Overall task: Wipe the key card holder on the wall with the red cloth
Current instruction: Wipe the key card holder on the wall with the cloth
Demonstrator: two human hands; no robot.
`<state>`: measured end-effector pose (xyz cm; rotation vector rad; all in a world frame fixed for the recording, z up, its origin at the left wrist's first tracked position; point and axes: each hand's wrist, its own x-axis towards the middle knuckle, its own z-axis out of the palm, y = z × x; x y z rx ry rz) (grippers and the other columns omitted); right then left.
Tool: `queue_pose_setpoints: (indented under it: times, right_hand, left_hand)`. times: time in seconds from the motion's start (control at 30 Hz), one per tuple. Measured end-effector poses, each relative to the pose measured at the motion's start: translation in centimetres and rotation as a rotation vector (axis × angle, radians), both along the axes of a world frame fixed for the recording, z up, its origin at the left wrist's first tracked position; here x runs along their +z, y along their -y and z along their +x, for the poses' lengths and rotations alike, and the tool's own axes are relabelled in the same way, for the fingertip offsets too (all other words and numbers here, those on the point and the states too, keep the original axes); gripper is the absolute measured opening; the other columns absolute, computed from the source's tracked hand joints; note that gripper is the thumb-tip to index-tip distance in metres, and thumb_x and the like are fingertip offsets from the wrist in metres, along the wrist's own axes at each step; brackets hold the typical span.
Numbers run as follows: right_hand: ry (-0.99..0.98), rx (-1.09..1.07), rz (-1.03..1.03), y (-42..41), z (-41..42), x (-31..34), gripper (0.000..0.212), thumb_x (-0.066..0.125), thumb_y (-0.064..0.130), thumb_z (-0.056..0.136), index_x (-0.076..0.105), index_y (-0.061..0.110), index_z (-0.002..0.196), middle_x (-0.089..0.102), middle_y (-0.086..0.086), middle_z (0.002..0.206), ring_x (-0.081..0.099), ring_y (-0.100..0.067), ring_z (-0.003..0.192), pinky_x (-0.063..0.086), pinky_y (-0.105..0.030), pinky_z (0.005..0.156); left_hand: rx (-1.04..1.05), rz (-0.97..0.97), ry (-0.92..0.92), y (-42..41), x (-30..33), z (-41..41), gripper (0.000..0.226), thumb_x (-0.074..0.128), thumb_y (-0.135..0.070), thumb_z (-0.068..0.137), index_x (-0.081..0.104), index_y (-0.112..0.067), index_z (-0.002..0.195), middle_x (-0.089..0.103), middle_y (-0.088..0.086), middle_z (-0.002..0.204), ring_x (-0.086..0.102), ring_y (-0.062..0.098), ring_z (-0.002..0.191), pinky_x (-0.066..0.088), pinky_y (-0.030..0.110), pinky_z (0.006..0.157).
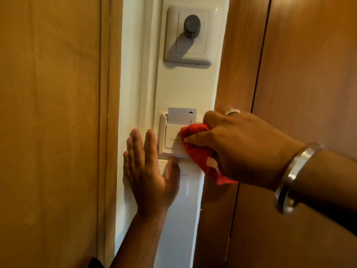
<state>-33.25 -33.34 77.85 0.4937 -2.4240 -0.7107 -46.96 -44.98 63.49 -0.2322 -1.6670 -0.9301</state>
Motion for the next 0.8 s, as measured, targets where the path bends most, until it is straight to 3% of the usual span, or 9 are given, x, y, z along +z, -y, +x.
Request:
queue_pose_setpoints:
  times: [0.07, 0.23, 0.37, 0.43, 0.53, 0.6, 0.67, 0.73, 0.8]
  right_hand:
    - [-0.038, 0.040, 0.033, 1.0, -0.1, -0.4, 0.062, 0.068, 0.046, 0.071, 0.046, 0.029, 0.126, 0.052, -0.003, 0.104, 0.039, -0.018, 0.081, 0.037, -0.030, 0.066]
    - [0.063, 0.019, 0.049, -1.1, 0.4, -1.9, 0.068, 0.068, 0.051, 0.069, 0.041, 0.033, 0.129, 0.051, 0.001, 0.100, 0.047, -0.020, 0.087, 0.042, -0.030, 0.069]
    - [-0.009, 0.006, -0.188, -5.7, 2.3, -1.7, 0.073, 0.059, 0.047, 0.075, 0.023, 0.039, 0.138, 0.046, 0.002, 0.114, 0.045, -0.019, 0.094, 0.047, -0.030, 0.074]
    - [0.061, 0.045, -0.346, -7.6, 3.8, -2.2, 0.078, 0.053, 0.056, 0.073, 0.014, 0.046, 0.139, 0.040, 0.006, 0.119, 0.042, -0.016, 0.101, 0.043, -0.027, 0.079]
    - [0.167, 0.045, -0.488, -10.0, 7.0, -3.1, 0.091, 0.054, 0.066, 0.066, 0.003, 0.049, 0.139, 0.031, 0.011, 0.124, 0.037, -0.007, 0.105, 0.039, -0.018, 0.082]
    - [0.215, 0.055, -0.575, -11.5, 9.3, -3.4, 0.096, 0.056, 0.072, 0.062, 0.004, 0.048, 0.140, 0.030, 0.014, 0.130, 0.036, -0.002, 0.110, 0.039, -0.015, 0.084]
    - [0.231, 0.098, -0.734, -12.9, 11.3, -3.3, 0.086, 0.053, 0.073, 0.066, 0.018, 0.045, 0.140, 0.037, 0.016, 0.130, 0.041, 0.000, 0.114, 0.040, -0.014, 0.086]
    - [0.184, 0.183, -0.908, -14.7, 13.0, -3.6, 0.056, 0.052, 0.059, 0.079, 0.044, 0.036, 0.130, 0.053, 0.018, 0.120, 0.051, 0.000, 0.108, 0.042, -0.015, 0.084]
    - [0.090, 0.223, -1.067, -16.9, 14.4, -4.2, 0.024, 0.057, 0.036, 0.085, 0.057, 0.031, 0.109, 0.065, 0.011, 0.095, 0.061, -0.004, 0.083, 0.048, -0.022, 0.067]
  left_hand:
    - [-0.040, 0.002, 0.007, 0.1, 0.0, 0.1, 0.084, 0.024, -0.072, 0.086, 0.029, -0.020, 0.152, 0.020, 0.009, 0.163, 0.013, 0.024, 0.152, 0.004, 0.036, 0.123]
    - [-0.040, -0.027, 0.022, 0.3, -0.2, 0.1, 0.075, 0.045, -0.053, 0.089, 0.026, -0.019, 0.153, 0.017, 0.009, 0.164, 0.011, 0.025, 0.152, 0.010, 0.045, 0.123]
    - [-0.124, 0.045, 0.074, -0.2, 0.7, 2.2, 0.073, 0.050, -0.047, 0.089, 0.027, -0.018, 0.152, 0.017, 0.007, 0.164, 0.011, 0.025, 0.152, 0.007, 0.052, 0.124]
    - [-0.181, 0.096, -0.043, -1.1, 1.5, 4.6, 0.068, 0.051, -0.040, 0.090, 0.033, -0.012, 0.149, 0.030, 0.009, 0.160, 0.023, 0.025, 0.150, 0.017, 0.054, 0.122]
    - [-0.505, 0.088, -0.132, -4.1, 3.2, 9.2, 0.056, 0.048, -0.042, 0.093, 0.046, -0.014, 0.141, 0.054, 0.001, 0.143, 0.050, 0.008, 0.132, 0.048, 0.032, 0.104]
    - [-0.855, 0.073, 0.156, -6.4, 4.3, 12.2, 0.058, 0.050, -0.059, 0.089, 0.053, -0.024, 0.135, 0.062, -0.015, 0.125, 0.057, -0.015, 0.108, 0.050, 0.009, 0.083]
    - [-1.191, 0.069, 0.462, -8.6, 4.7, 13.9, 0.054, 0.057, -0.062, 0.082, 0.066, -0.022, 0.117, 0.073, -0.006, 0.106, 0.068, -0.004, 0.092, 0.056, 0.016, 0.074]
    - [-1.368, 0.026, 0.576, -10.6, 4.5, 15.0, 0.039, 0.060, -0.054, 0.081, 0.073, -0.017, 0.085, 0.075, 0.005, 0.079, 0.072, 0.016, 0.072, 0.060, 0.035, 0.066]
    - [-1.520, 0.034, 0.606, -12.7, 4.0, 16.0, 0.028, 0.066, -0.043, 0.080, 0.071, -0.017, 0.072, 0.071, 0.000, 0.064, 0.067, 0.011, 0.059, 0.053, 0.026, 0.055]
